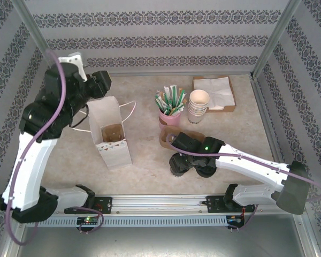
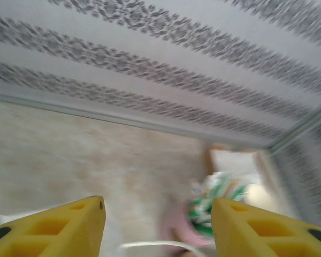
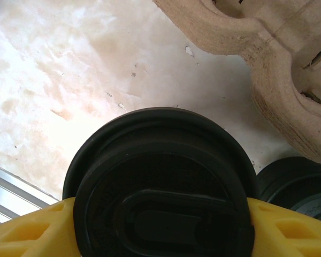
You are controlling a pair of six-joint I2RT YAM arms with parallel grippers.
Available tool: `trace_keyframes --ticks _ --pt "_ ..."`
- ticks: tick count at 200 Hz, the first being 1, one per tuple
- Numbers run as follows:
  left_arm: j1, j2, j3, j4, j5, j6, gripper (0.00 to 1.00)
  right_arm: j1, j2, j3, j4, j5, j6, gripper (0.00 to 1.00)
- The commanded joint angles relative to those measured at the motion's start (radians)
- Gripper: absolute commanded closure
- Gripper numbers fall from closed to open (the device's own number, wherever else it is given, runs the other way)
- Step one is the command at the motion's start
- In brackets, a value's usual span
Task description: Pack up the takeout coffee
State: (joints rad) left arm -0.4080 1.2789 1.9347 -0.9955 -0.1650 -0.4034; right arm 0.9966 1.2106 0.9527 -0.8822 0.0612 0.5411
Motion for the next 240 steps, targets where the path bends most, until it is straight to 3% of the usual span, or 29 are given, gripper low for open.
trace_keyframes --ticks 1,14,37,63,89,156,185,206,229,240 --pt "0.025 0.132 0.096 -0.328 -0.063 0.377 0.4 -0.003 -0.015 -0.012 -0.019 -0.011 -0.042 0.4" --pt "0.032 0.178 0.116 -0.385 -0.077 0.468 0.29 -0.004 -0.017 -0.013 -0.026 -0.014 -0.056 0.4" --pt "0.045 0.184 0.028 -0.341 -0.041 0.645 0.24 -0.004 -0.019 -0.01 -0.031 -0.043 -0.079 0.4" --pt "0.11 0.271 0.062 -0.428 0.109 0.708 0.17 -0.004 -0.015 -0.004 -0.042 -0.048 -0.096 0.4" --pt "0.162 0.427 0.167 -0.587 0.103 0.752 0.19 -0.003 -0.006 0.007 -0.051 -0.061 -0.094 0.4" --pt "0.257 0.478 0.154 -0.506 0.138 0.836 0.23 0.002 -0.001 0.016 -0.066 -0.06 -0.084 0.4" --pt "0.285 0.498 0.142 -0.491 0.173 0.825 0.38 0.004 0.016 0.022 -0.065 -0.061 -0.08 0.4" --pt "0.285 0.501 0.149 -0.487 0.221 0.808 0.59 0.009 0.02 0.025 -0.067 -0.061 -0.08 0.41" --pt "0.285 0.488 0.148 -0.477 0.288 0.769 0.97 0.01 0.016 0.025 -0.069 -0.055 -0.082 0.41" --pt "0.284 0.475 0.136 -0.472 0.303 0.75 1.0 0.01 0.015 0.025 -0.072 -0.05 -0.085 0.41"
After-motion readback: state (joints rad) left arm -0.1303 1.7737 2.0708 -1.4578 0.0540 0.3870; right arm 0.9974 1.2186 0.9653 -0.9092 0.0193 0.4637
